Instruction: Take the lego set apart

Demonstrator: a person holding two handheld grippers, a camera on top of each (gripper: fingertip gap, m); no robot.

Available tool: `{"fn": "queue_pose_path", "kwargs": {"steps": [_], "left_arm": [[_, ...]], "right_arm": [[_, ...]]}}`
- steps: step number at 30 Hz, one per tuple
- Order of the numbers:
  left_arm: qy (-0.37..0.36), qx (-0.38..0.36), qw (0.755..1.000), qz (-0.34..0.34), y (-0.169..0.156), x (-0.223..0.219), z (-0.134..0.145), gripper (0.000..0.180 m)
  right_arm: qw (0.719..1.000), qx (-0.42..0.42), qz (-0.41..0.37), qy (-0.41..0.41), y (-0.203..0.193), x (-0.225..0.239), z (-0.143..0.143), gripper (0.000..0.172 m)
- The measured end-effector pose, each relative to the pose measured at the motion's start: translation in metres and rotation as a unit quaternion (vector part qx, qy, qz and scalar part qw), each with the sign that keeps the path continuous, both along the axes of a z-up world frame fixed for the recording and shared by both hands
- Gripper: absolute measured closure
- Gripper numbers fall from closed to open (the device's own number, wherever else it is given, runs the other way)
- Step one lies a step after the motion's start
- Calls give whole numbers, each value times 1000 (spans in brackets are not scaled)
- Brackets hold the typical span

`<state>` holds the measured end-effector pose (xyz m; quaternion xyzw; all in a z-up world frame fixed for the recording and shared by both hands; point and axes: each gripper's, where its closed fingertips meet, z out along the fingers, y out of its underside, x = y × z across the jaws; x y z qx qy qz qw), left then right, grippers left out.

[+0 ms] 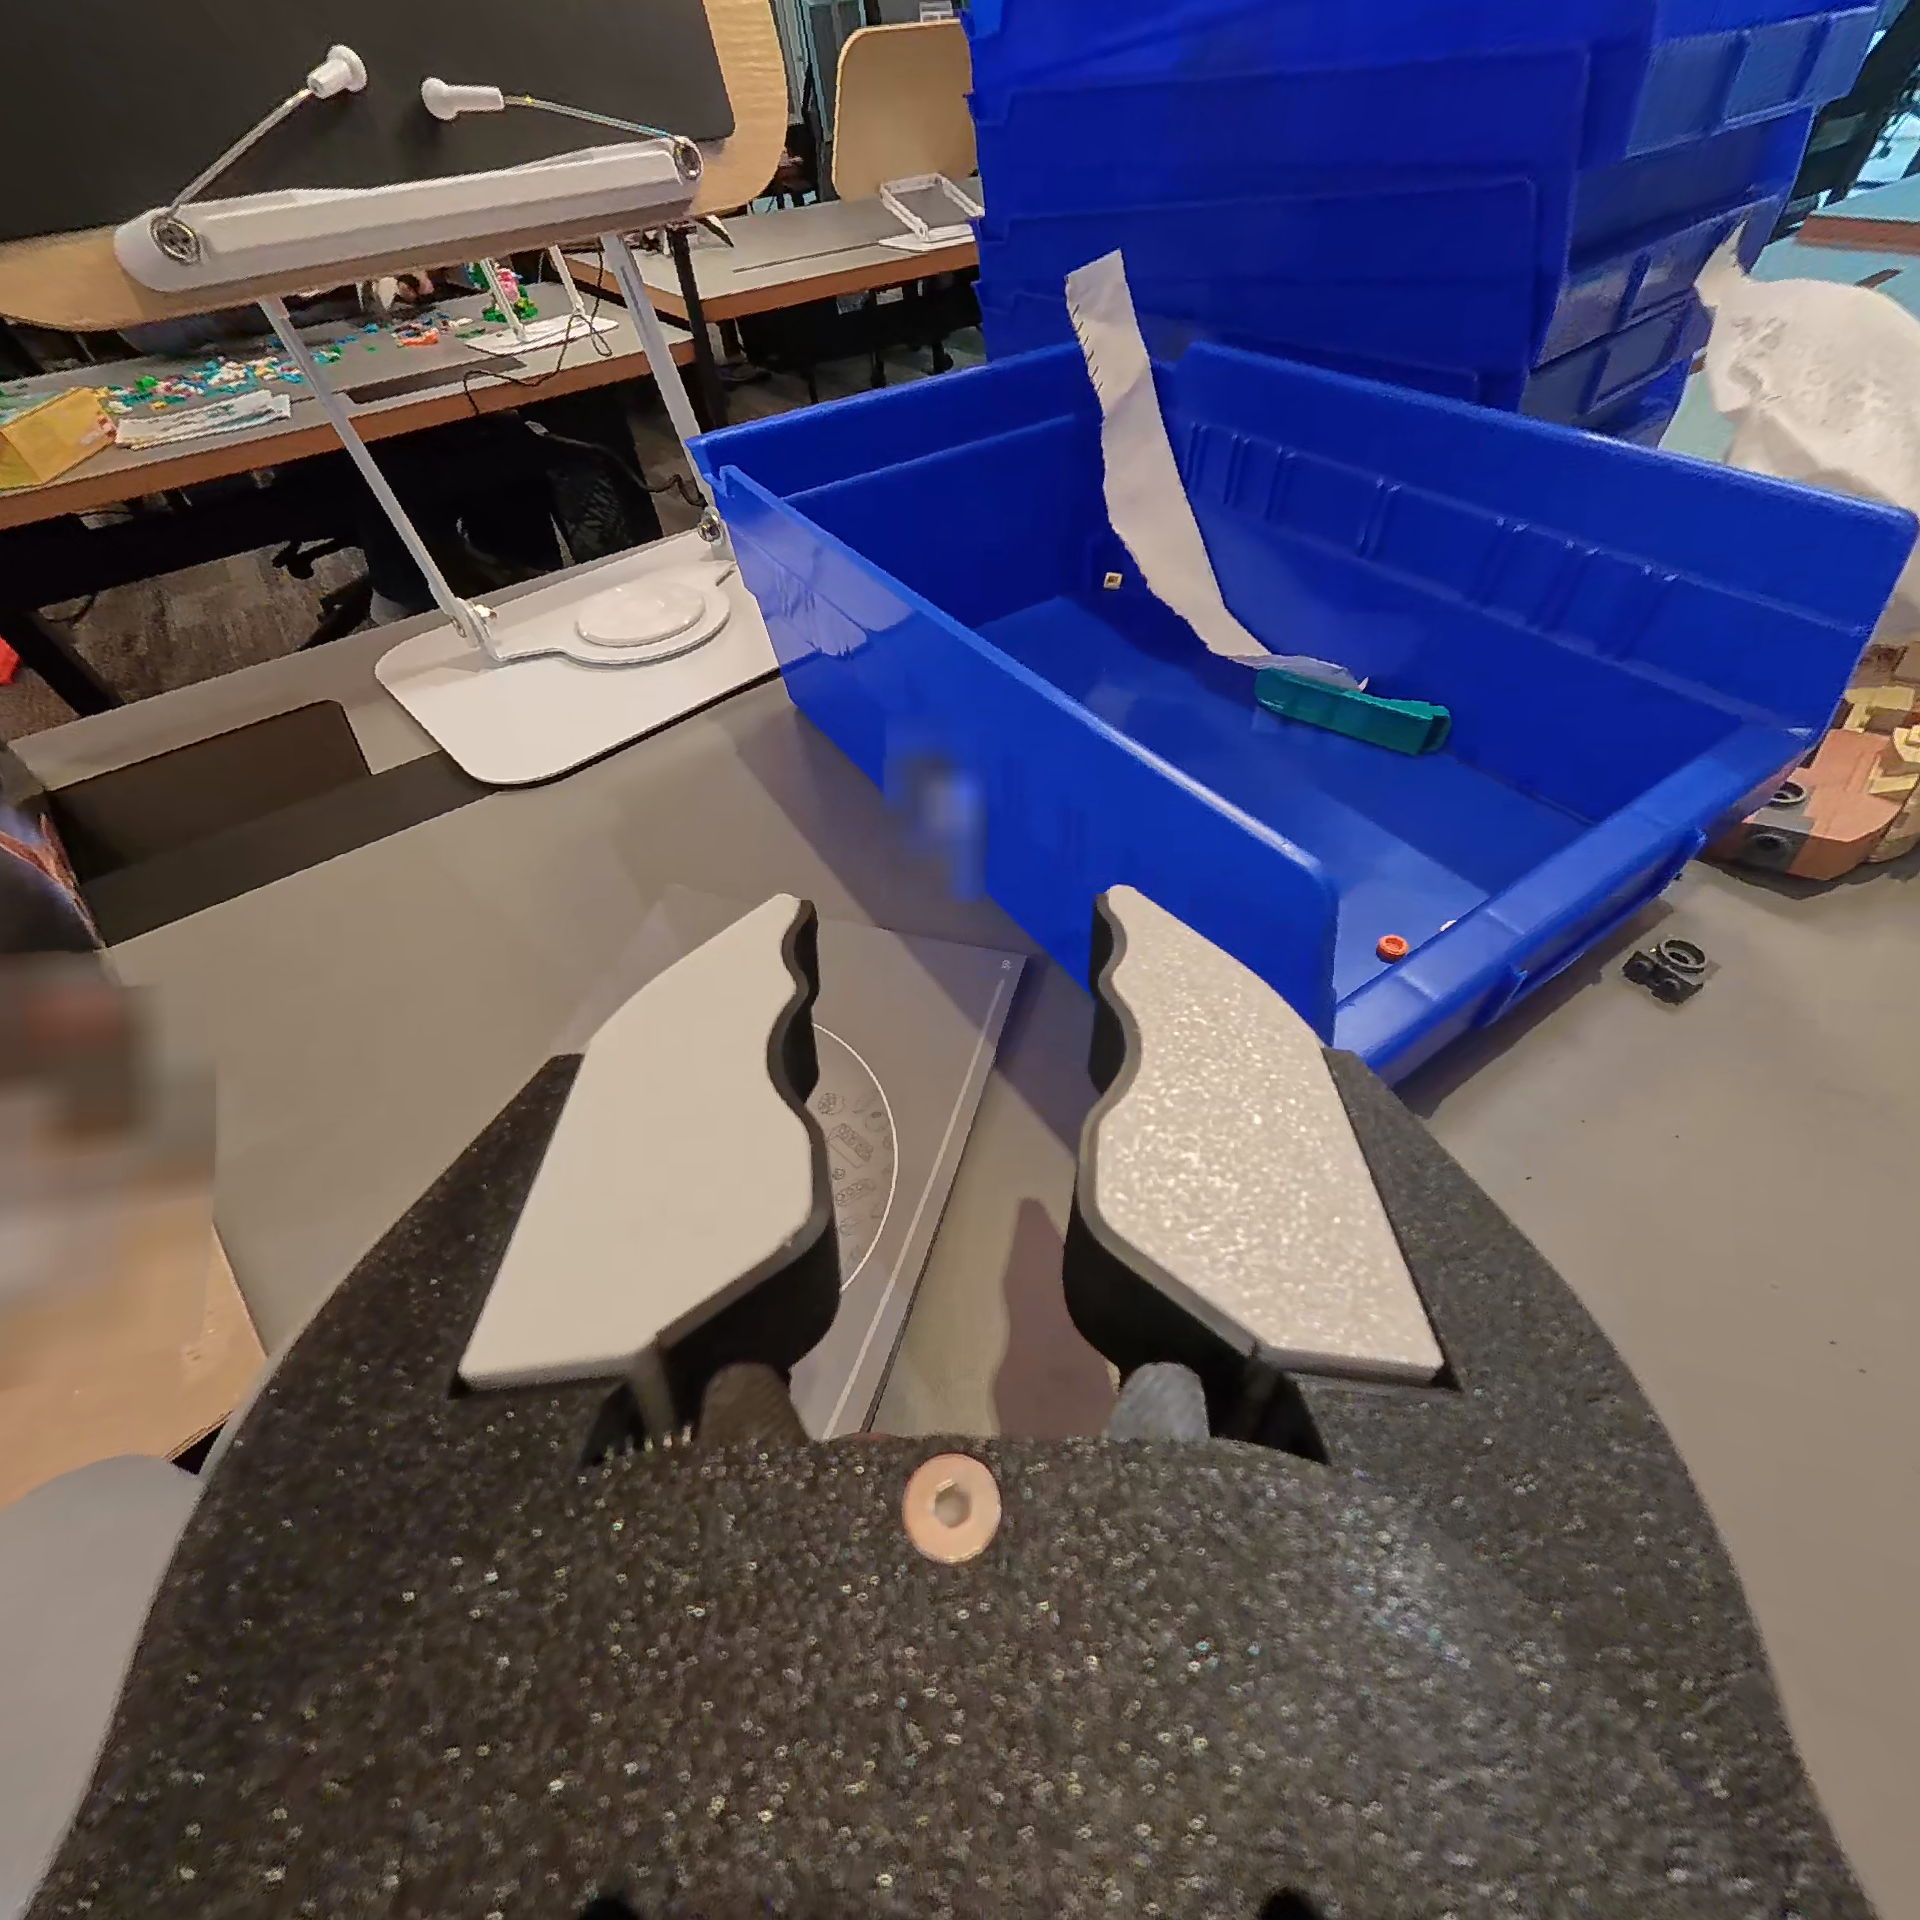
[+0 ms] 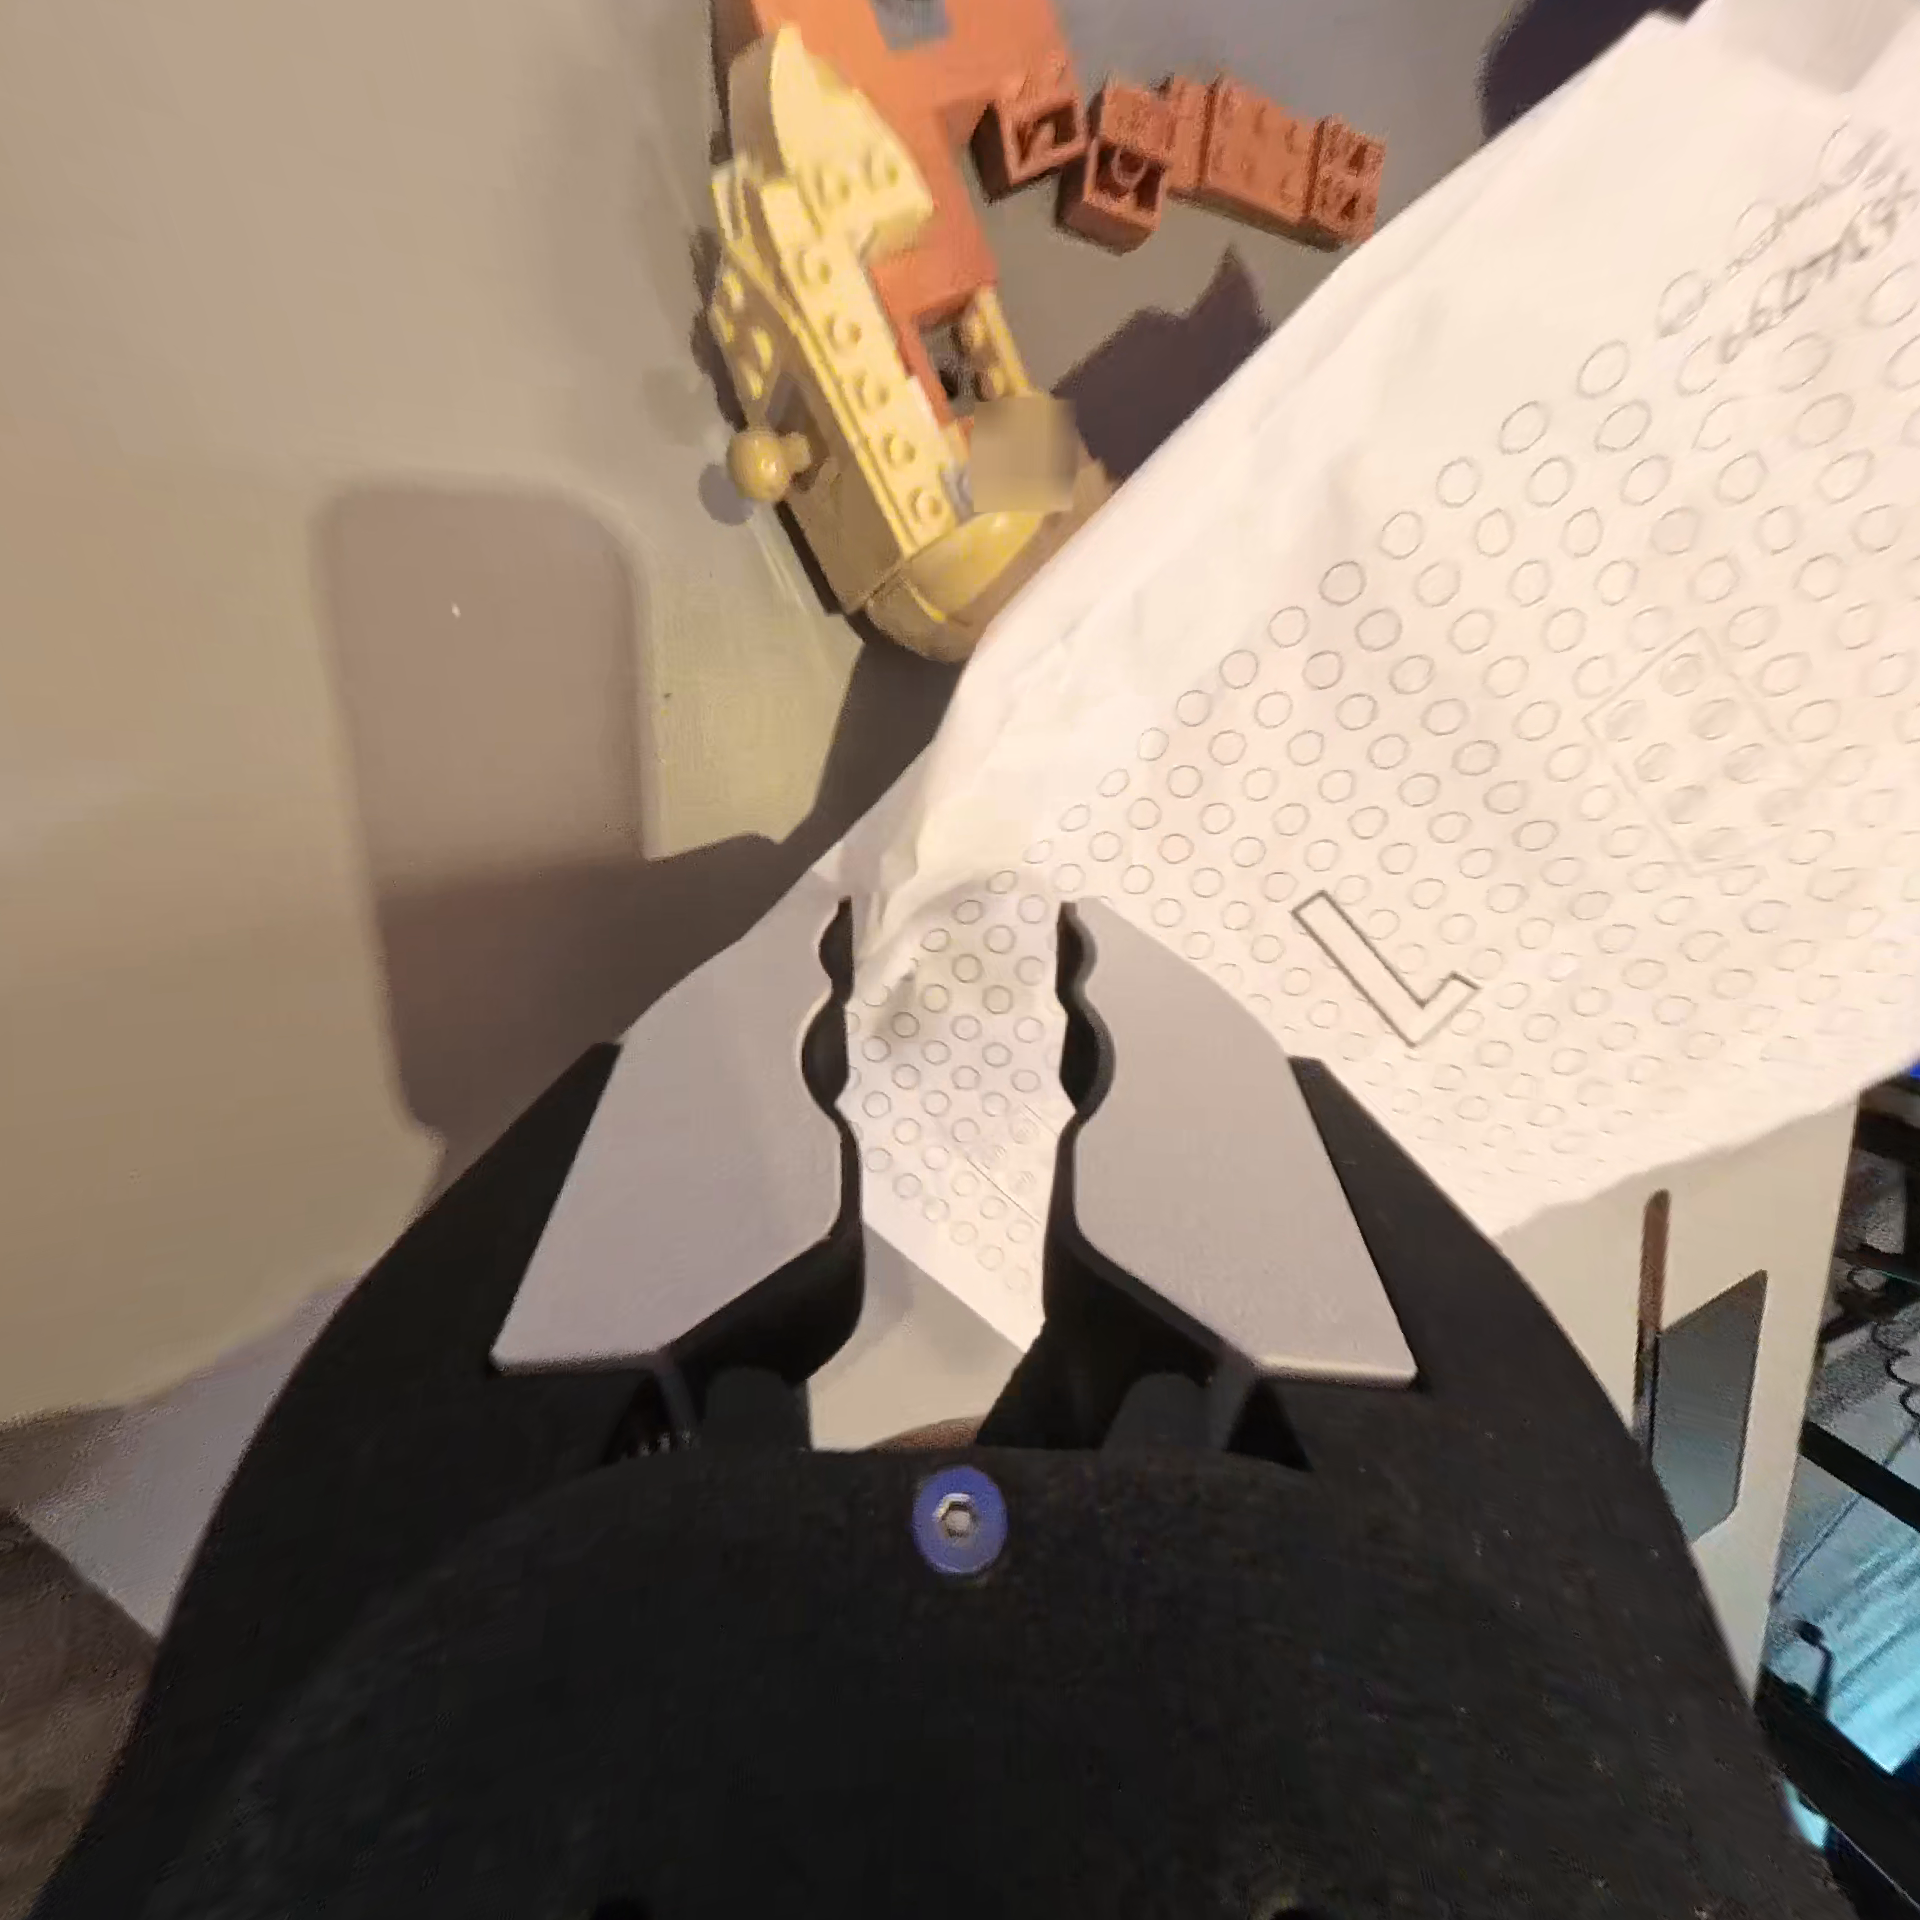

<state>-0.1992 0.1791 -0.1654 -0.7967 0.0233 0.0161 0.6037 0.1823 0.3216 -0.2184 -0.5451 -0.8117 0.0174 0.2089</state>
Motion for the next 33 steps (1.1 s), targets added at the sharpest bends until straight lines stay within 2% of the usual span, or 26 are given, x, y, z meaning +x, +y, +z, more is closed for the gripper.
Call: {"fn": "queue_pose_path", "kwargs": {"steps": [4,7,9,11,14,17,20,23,33], "left_arm": [[0,3,1000,-1,0,0,3,130],[0,5,1000,-2,-1,1,5,130],[0,7,1000,-3,-1,1,6,130],[-1,8,1000,-2,-1,1,7,130],[-4,11,1000,-1,-2,0,8,130],[-3,15,1000,-2,-3,1,11,130],[-4,19,1000,-6,-3,3,14,131],[-3,20,1000,-10,-3,7,15,130],[0,21,1000,-5,-4,5,14,130]], "right_arm": [[999,-7,3,47,-9,-17,40,129],[996,-5,12,91,-22,-43,71,132],[996,13,4,83,-23,-54,79,135],[998,36,-15,40,-16,-56,72,135],[996,47,-64,-30,5,-42,46,133],[990,-6,-116,-77,13,-16,10,128],[984,-34,-154,-81,21,7,-15,127],[979,-51,-185,-65,28,26,-27,128],[967,-71,-244,-33,49,55,-36,131]]}}
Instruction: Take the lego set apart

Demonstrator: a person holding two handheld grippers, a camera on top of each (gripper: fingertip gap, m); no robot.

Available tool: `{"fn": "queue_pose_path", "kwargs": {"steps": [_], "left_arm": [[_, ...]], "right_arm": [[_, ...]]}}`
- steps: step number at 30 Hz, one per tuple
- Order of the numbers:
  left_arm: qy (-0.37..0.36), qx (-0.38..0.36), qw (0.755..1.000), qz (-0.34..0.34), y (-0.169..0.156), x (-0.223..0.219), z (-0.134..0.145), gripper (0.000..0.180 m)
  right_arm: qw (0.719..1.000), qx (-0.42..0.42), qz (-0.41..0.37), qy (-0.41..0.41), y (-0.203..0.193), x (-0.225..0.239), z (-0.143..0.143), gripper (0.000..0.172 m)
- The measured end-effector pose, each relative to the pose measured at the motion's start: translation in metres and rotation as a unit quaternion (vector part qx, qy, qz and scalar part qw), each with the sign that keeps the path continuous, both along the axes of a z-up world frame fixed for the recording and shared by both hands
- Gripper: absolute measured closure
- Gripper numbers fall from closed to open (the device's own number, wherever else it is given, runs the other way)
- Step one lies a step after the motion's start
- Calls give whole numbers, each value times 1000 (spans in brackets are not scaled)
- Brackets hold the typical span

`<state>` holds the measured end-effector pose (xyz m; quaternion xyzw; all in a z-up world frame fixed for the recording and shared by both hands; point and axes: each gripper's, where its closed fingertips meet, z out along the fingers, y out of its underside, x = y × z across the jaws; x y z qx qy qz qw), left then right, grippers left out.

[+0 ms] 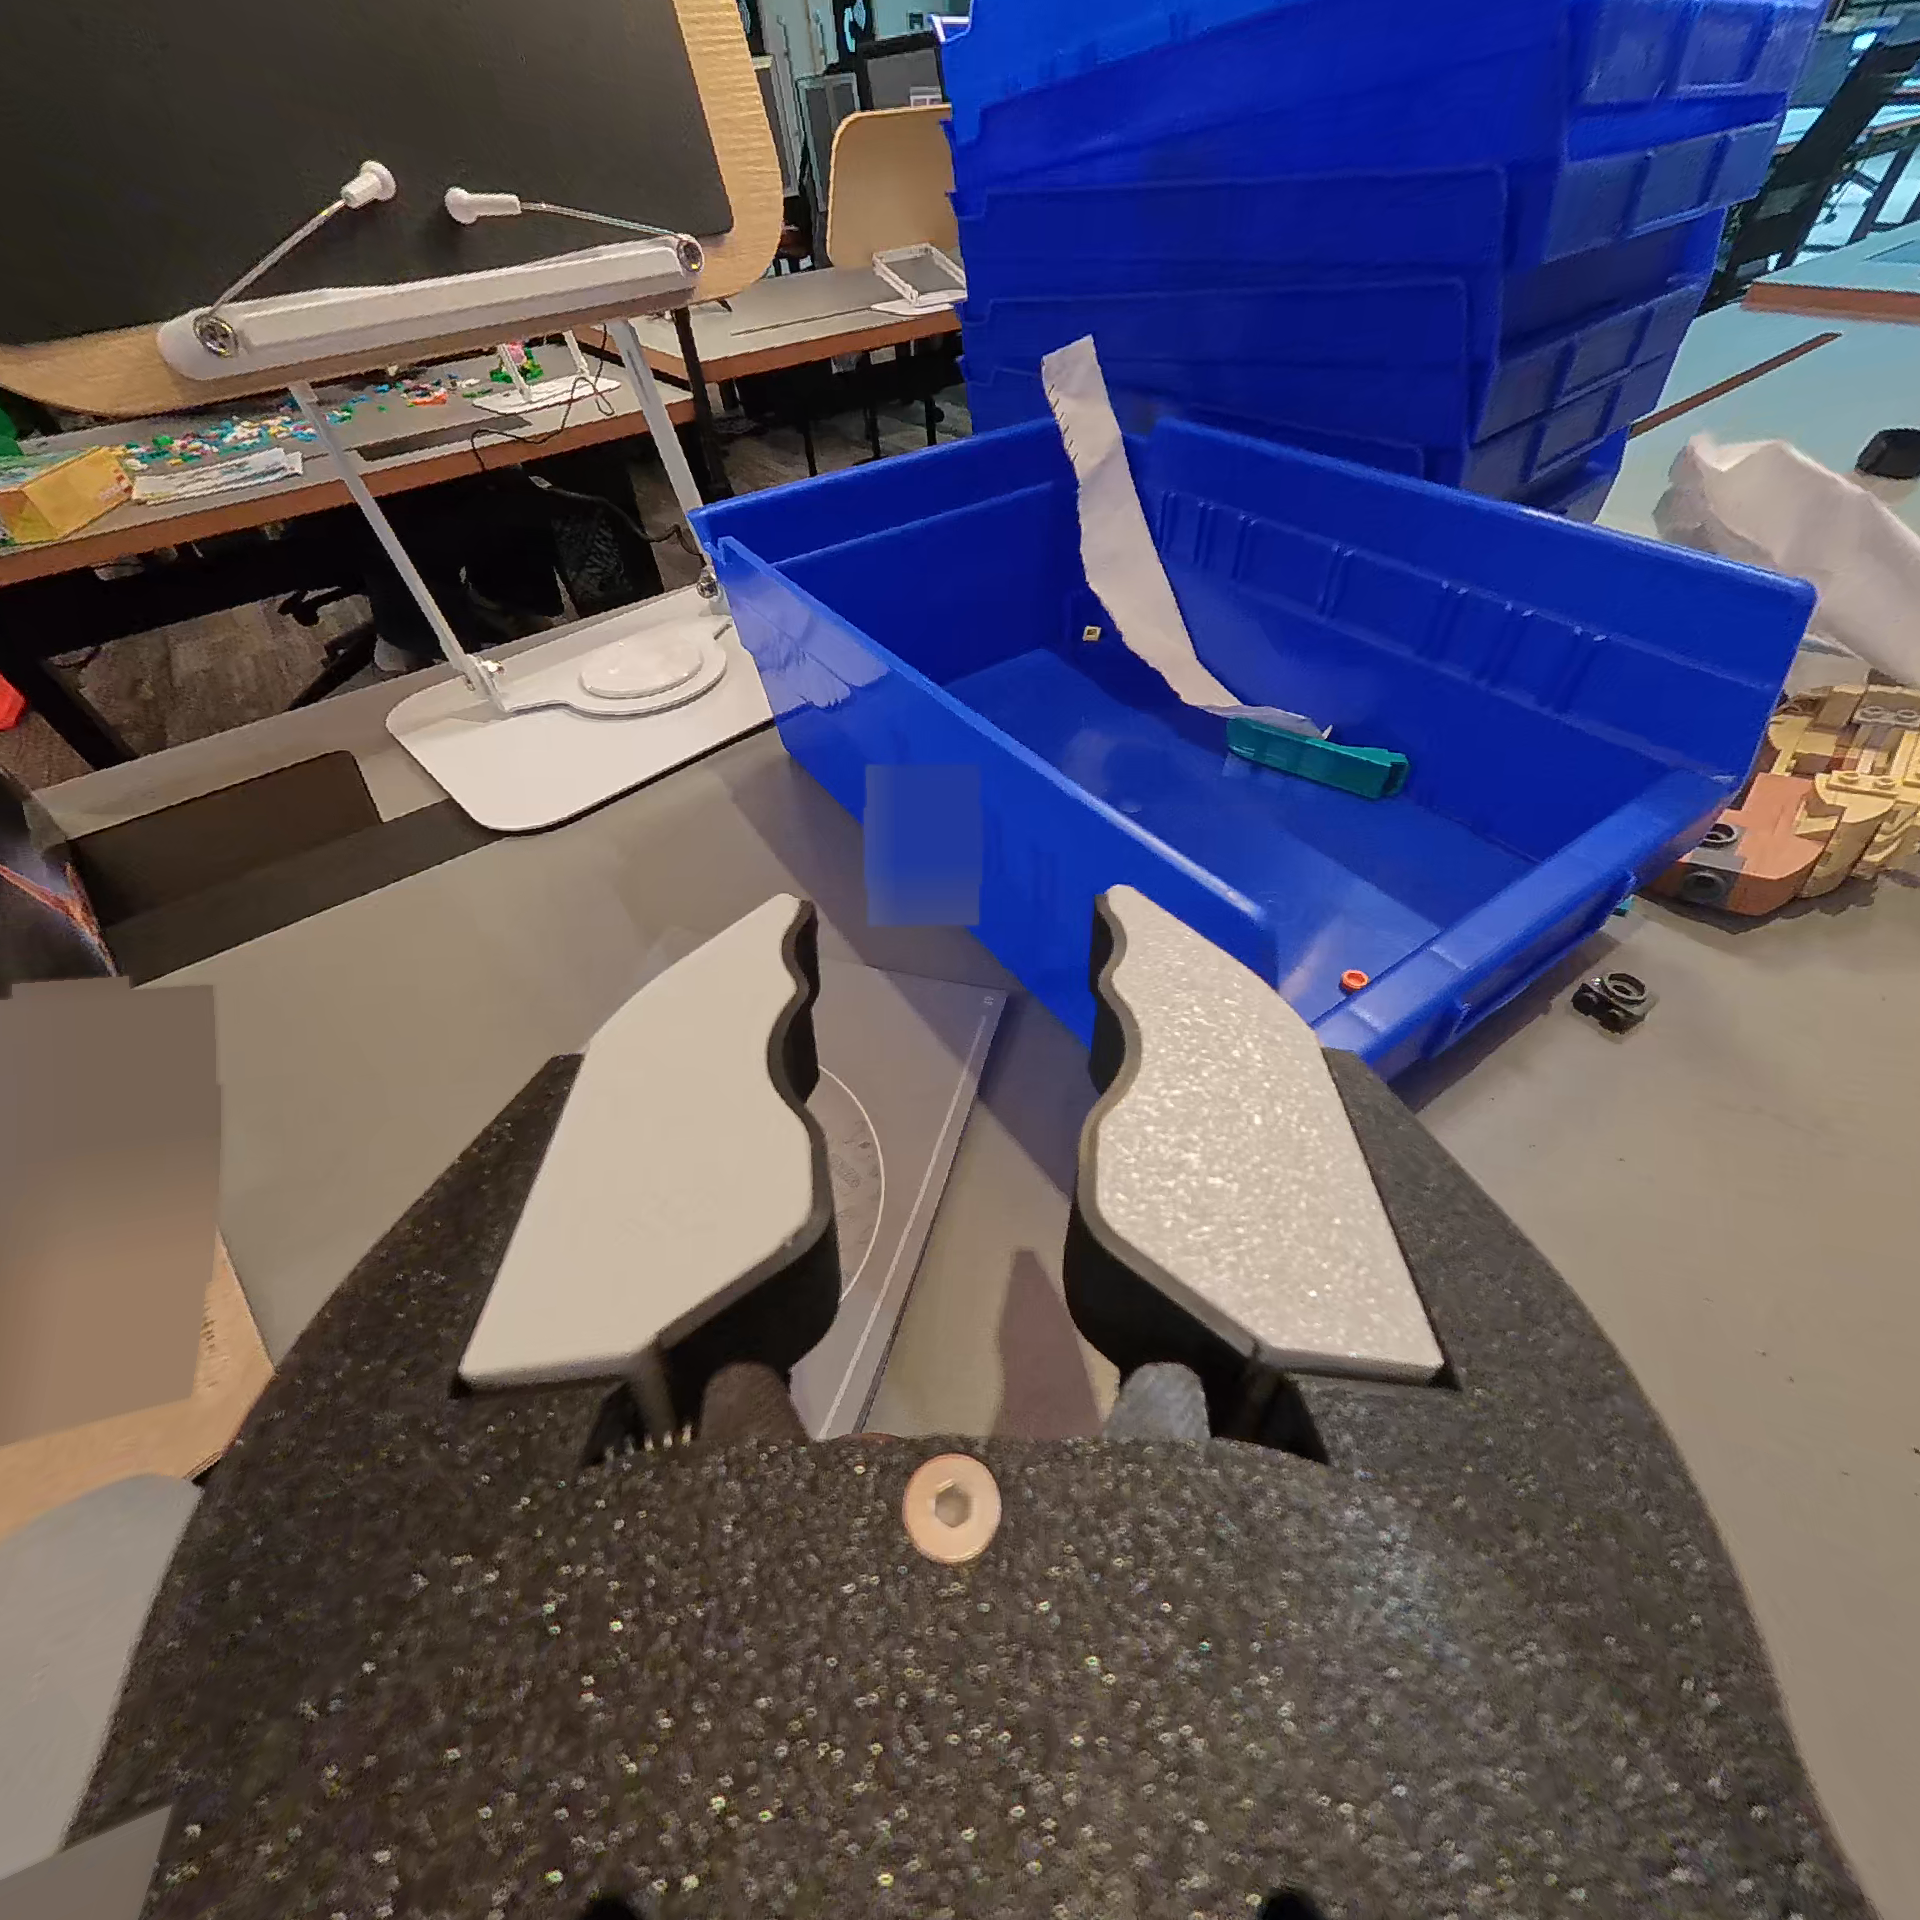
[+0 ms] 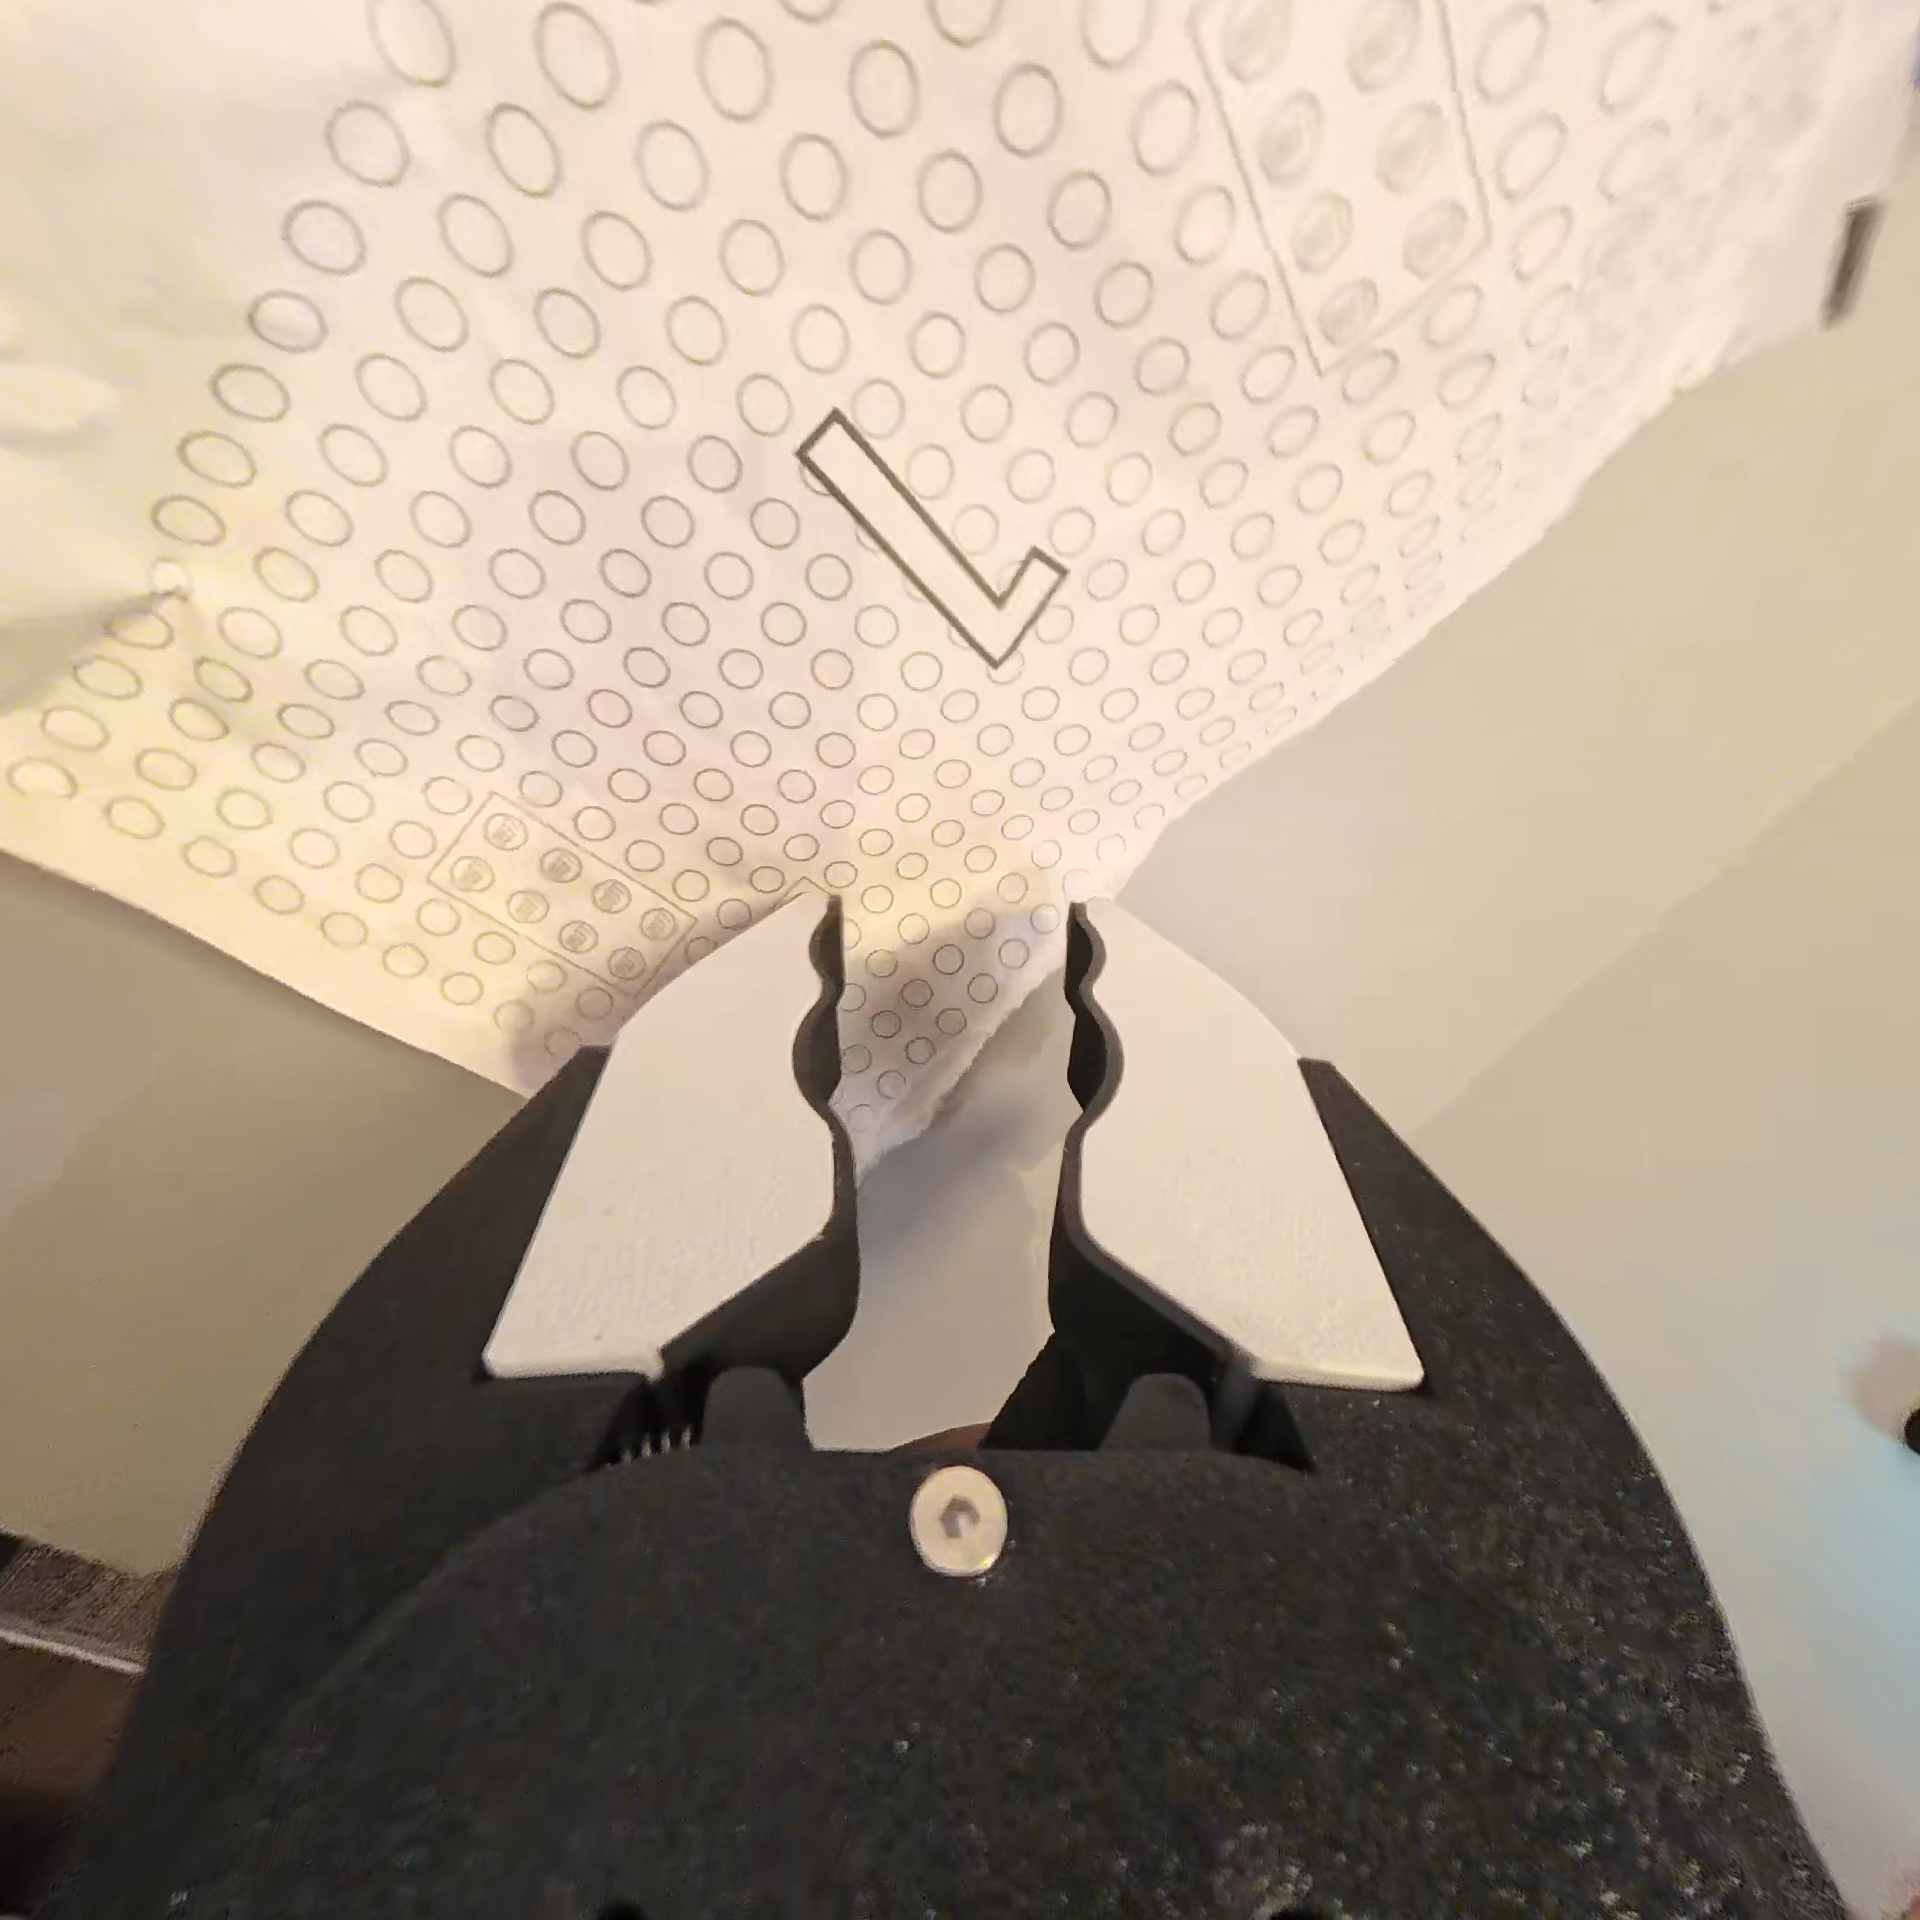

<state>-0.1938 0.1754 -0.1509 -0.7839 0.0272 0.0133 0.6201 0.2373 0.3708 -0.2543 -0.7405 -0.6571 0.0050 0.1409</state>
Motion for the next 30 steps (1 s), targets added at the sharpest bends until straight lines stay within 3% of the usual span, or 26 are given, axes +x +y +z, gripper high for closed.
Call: {"fn": "queue_pose_path", "kwargs": {"steps": [6,11,16,19,22,25,30], "left_arm": [[1,-2,1000,1,0,-1,-2,131],[2,-1,1000,1,0,0,-1,131],[3,-1,1000,-1,0,1,0,131],[7,-1,1000,-2,0,3,0,131],[8,1,1000,-1,0,2,0,131],[6,6,1000,4,-2,-1,2,131],[-1,14,1000,9,-3,-7,7,131]], "right_arm": [[996,74,-51,-18,29,18,12,130],[983,144,-108,39,46,7,53,131],[971,136,-40,194,-11,-98,123,136],[966,139,41,212,-59,-177,145,137],[966,179,102,153,-73,-247,137,138],[976,175,118,60,-58,-300,104,136],[982,176,45,-60,2,-348,62,134]]}}
